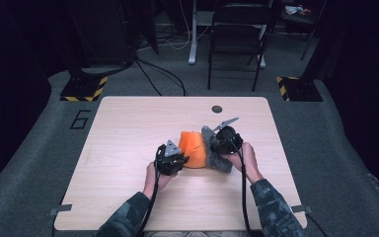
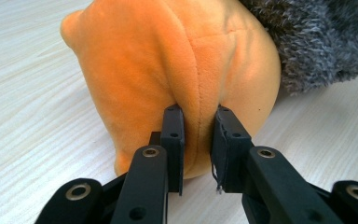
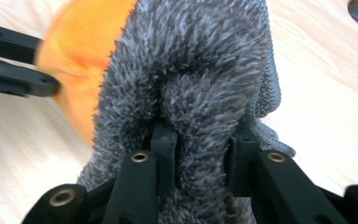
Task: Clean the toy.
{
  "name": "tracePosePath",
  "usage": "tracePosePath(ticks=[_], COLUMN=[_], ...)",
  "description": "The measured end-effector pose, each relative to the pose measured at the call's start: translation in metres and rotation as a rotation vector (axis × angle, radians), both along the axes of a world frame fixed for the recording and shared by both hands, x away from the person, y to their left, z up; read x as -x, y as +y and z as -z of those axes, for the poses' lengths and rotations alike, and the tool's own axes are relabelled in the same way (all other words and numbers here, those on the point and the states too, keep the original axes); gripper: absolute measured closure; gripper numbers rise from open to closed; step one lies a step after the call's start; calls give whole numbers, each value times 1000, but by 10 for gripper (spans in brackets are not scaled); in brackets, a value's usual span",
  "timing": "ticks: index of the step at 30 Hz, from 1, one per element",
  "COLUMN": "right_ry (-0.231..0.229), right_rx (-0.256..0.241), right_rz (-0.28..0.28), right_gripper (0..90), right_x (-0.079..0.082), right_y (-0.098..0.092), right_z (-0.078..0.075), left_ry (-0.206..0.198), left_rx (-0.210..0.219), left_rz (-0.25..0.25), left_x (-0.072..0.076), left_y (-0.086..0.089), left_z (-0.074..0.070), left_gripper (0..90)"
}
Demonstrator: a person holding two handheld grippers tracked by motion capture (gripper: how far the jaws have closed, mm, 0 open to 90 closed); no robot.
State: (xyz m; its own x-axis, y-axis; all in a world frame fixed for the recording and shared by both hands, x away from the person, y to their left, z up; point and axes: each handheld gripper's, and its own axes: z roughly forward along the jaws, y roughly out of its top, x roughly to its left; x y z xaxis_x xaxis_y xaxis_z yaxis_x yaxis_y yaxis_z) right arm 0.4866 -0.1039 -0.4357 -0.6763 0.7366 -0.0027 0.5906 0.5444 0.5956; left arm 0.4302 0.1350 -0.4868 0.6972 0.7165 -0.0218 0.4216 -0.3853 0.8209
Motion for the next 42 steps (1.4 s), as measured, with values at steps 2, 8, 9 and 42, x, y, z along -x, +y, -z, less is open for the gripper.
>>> tracePosePath(ticks=[2,8,9,42], right_ry=[13,102,114,-66], right_rx=[12,78,78,63], right_rz=[24,84,83,-42], right_gripper=[690,694,694,647], right_x=[-4,-15,-16,11], right_y=[-6,-15,-15,19], right_z=[6,45,49,5], left_ry=[2,8,10,34], left_rx=[4,6,9,-11], left_rz=[-2,-3,-4,8], left_x=[-1,-2,-1,-2], left_y=[1,3,4,10], left_z=[0,1,1,-5], left_gripper=[761,761,761,544])
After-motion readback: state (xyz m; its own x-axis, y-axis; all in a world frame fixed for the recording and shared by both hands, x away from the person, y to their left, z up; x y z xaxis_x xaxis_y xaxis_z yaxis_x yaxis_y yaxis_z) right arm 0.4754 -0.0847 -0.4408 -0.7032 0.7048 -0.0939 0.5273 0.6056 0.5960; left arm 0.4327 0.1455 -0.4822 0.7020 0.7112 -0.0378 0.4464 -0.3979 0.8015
